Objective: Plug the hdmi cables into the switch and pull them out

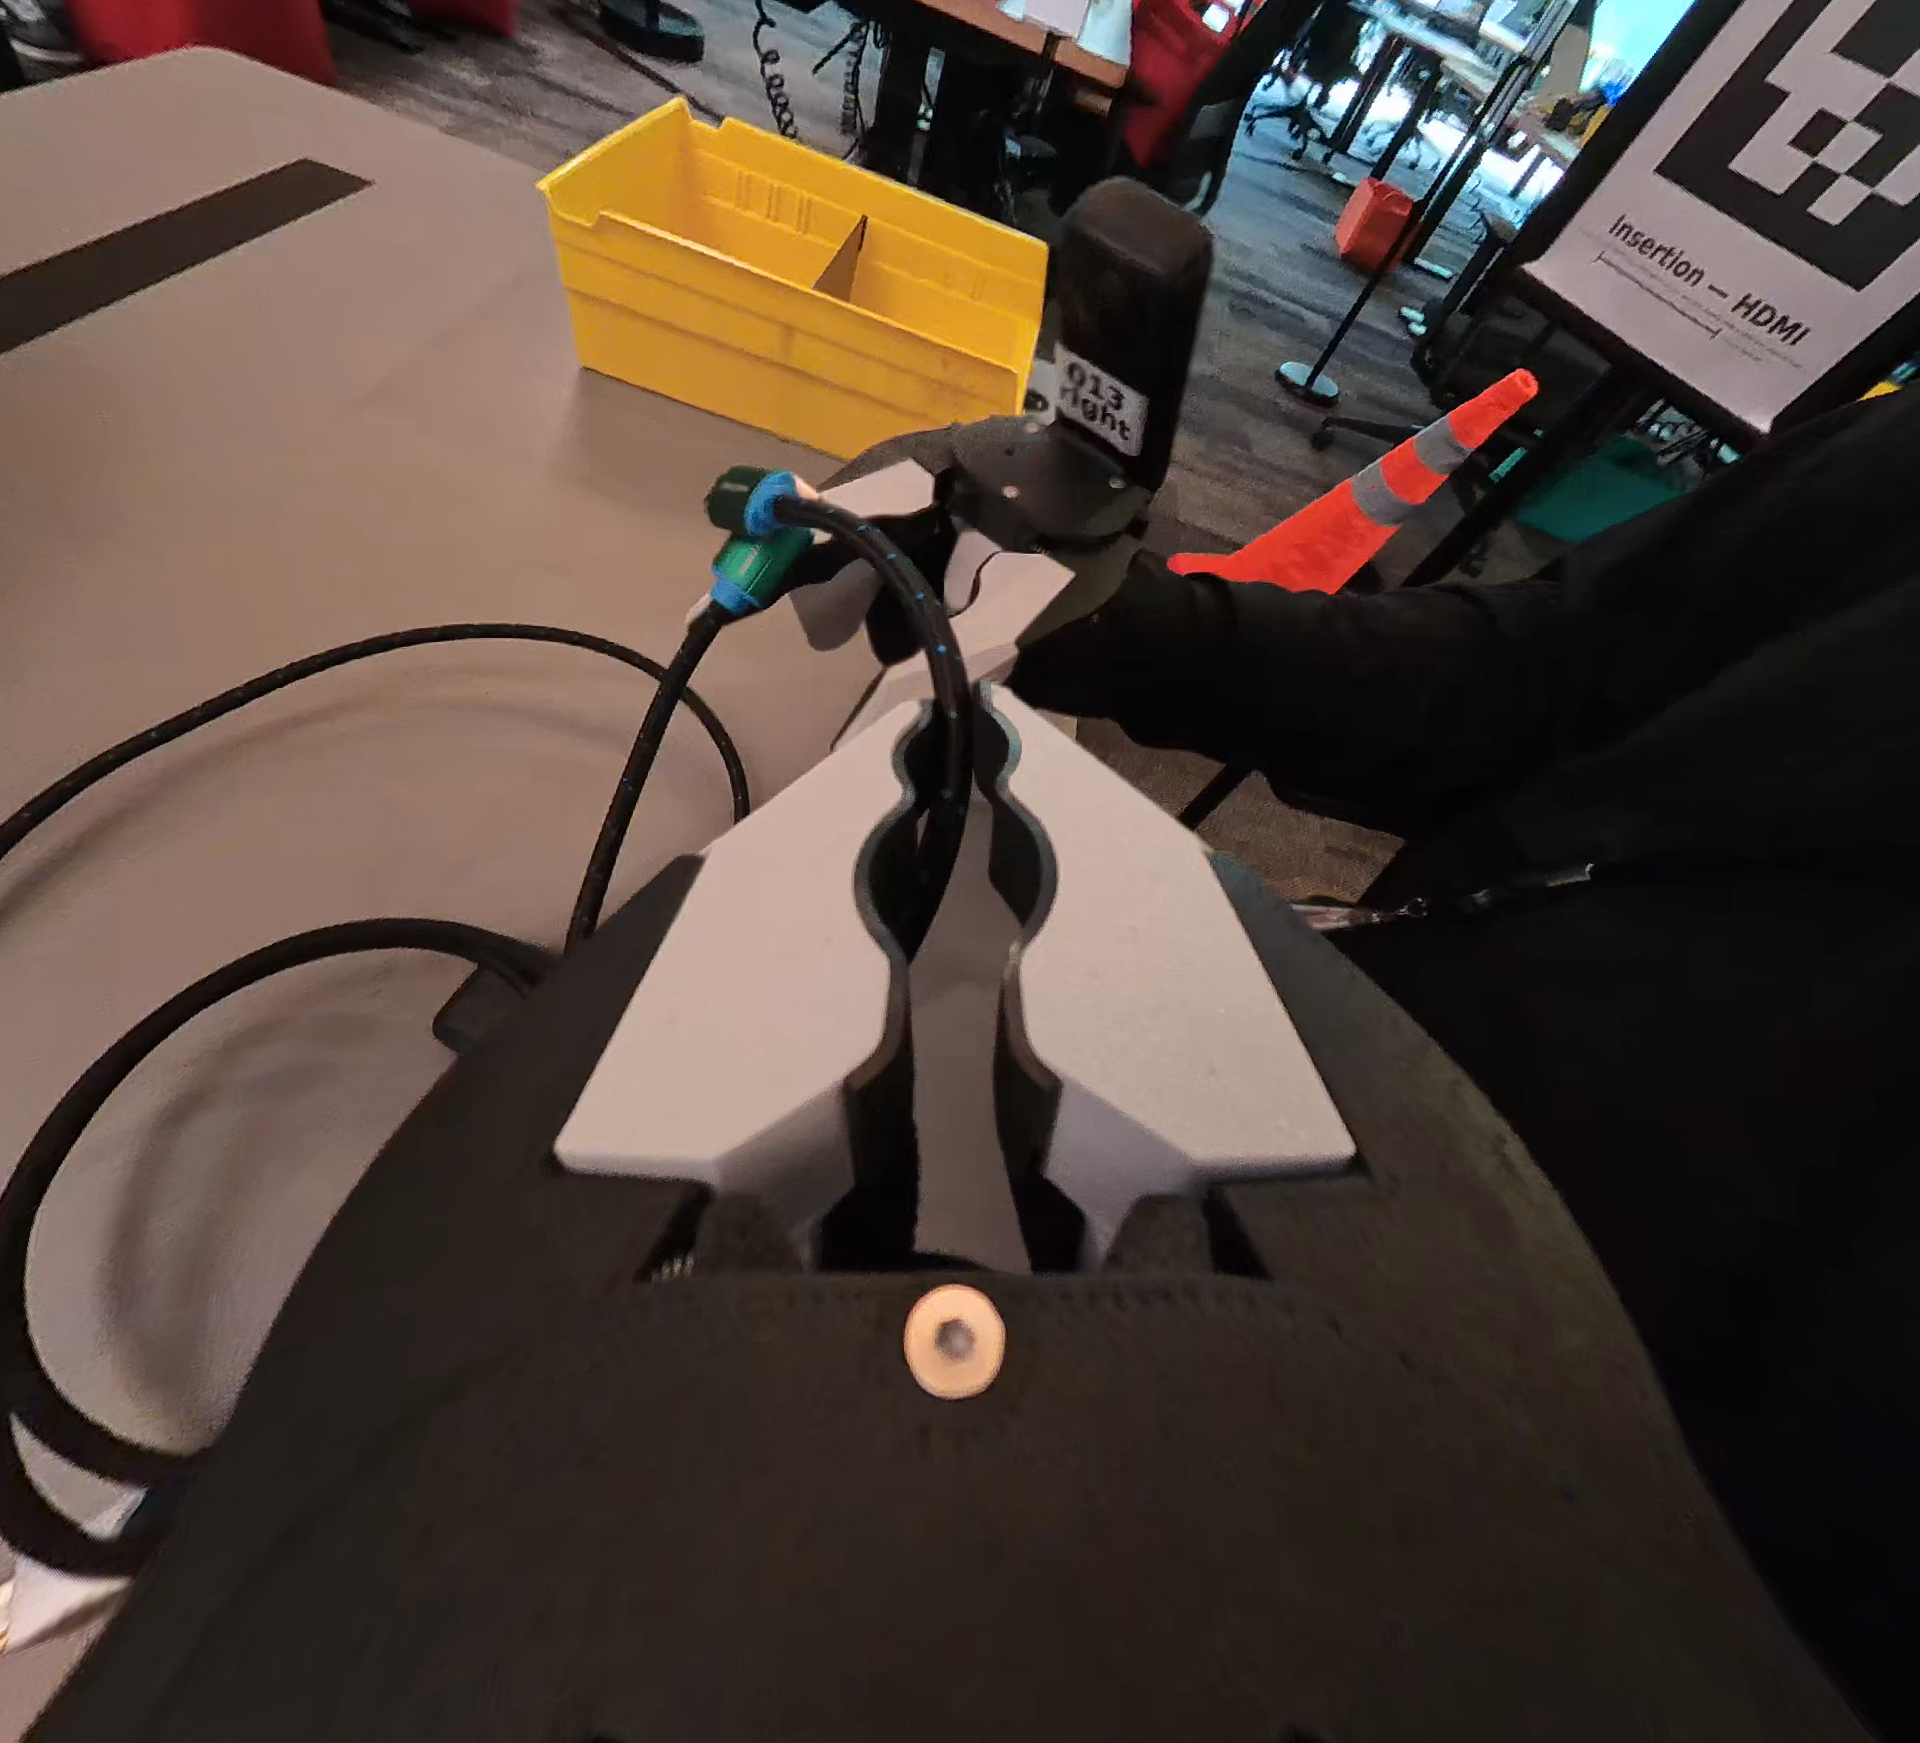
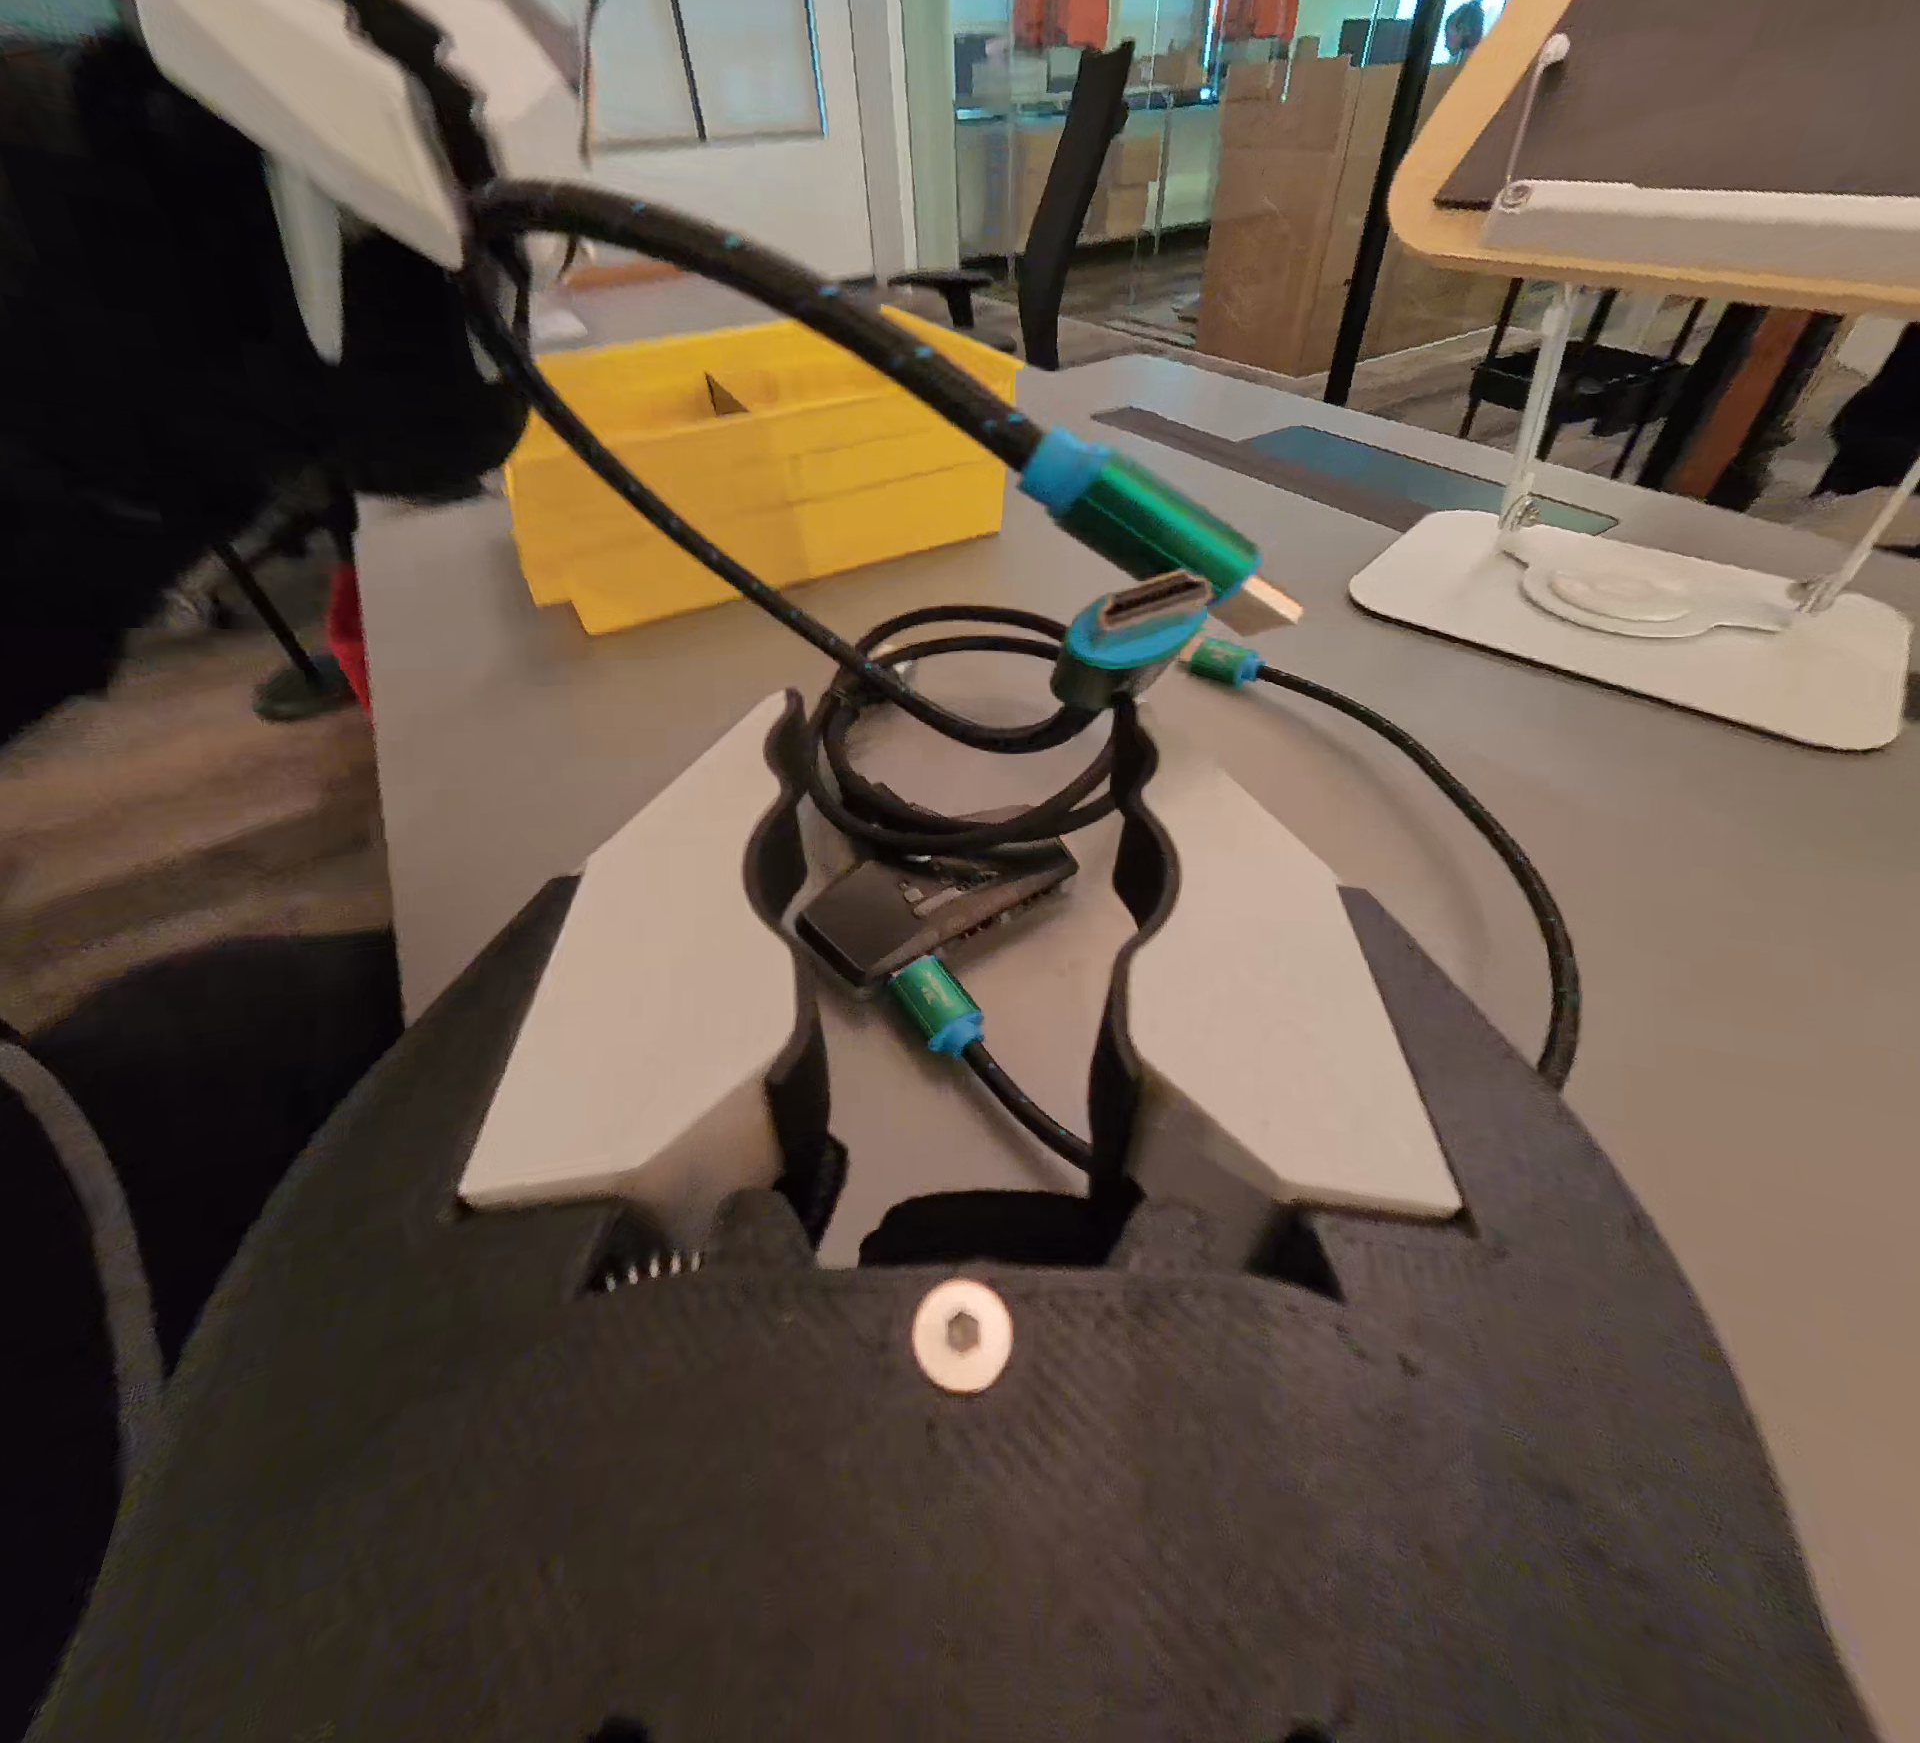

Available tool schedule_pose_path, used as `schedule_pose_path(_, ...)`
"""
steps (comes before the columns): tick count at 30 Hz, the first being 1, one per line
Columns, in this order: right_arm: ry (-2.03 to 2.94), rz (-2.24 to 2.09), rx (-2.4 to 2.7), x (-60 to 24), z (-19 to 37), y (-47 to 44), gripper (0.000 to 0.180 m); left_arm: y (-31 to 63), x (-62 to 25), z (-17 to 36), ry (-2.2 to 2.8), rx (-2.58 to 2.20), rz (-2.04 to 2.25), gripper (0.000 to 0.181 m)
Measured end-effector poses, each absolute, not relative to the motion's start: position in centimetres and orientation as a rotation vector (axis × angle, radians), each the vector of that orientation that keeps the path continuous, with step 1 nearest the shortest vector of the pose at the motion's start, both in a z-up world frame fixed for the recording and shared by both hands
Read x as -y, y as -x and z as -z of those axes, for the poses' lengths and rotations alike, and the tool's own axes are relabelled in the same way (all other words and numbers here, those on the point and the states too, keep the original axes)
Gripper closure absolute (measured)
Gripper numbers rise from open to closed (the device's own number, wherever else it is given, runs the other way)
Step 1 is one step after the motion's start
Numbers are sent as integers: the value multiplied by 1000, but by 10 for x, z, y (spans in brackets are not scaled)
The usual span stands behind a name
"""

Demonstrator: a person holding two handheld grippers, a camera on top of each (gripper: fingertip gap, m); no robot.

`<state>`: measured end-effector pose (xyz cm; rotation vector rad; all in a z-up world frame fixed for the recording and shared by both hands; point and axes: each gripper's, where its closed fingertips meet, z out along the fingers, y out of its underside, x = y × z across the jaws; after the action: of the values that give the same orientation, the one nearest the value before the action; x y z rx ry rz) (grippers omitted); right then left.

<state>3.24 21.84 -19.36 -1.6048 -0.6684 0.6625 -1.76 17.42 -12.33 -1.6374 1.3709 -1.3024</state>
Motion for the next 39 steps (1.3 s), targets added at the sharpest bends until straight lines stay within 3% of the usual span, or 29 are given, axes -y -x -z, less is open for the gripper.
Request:
schedule_pose_path(7,1599,-780,578,-221,190,-40,130,5,-162,131,1595,-1420,1344,178)
schedule_pose_path(10,1592,-771,575,-221,189,-42,161,1,-157,134,1579,-1436,1366,178)
schedule_pose_path(31,1636,-558,632,-226,195,-58,165,9,-197,186,1791,-1312,1387,176)
schedule_pose_path(39,1708,-407,747,-227,215,-53,166,7,-203,200,1845,-1318,1304,146)
